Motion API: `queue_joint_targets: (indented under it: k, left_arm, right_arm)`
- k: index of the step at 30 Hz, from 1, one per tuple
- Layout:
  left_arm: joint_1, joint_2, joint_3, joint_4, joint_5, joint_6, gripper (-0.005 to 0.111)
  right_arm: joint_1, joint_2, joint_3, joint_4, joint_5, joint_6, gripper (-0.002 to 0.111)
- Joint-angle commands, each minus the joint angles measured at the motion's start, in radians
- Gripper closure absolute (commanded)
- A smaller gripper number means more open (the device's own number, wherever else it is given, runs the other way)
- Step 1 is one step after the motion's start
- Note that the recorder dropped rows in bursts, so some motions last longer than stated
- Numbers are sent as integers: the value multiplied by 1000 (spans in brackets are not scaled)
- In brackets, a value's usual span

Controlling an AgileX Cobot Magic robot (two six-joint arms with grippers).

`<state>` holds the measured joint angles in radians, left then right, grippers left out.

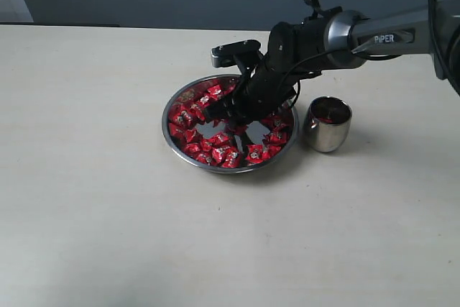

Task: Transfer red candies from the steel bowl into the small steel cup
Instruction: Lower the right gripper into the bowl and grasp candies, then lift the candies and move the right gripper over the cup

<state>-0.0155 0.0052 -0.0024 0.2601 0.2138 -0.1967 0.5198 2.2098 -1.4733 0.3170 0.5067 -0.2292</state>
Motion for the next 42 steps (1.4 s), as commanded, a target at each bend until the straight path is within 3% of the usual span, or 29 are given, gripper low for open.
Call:
queue_joint_targets:
  k: [1,12,18,23,35,42]
  left_arm:
    - [-6,-5,2,-4,-6,-4,106]
    - [-6,-5,2,-4,-6,-4,106]
    - [-6,-5,2,-4,-6,-4,106]
    - [-6,-5,2,-4,-6,-4,106]
    - [-6,-5,2,-4,-6,-4,106]
    - [-6,-5,2,-4,-6,-4,106]
  right_arm:
    - [-1,-3,2,13,5,-5,109]
    - [-1,-191,2,-10,23,-5,109]
    - [-8,-345,2,-148,98,37,109]
    - [-54,-450,5,-270,174,157,109]
    - [-230,-550,5,-289,507,161,109]
    - [-246,-509,5,-263,524,141,109]
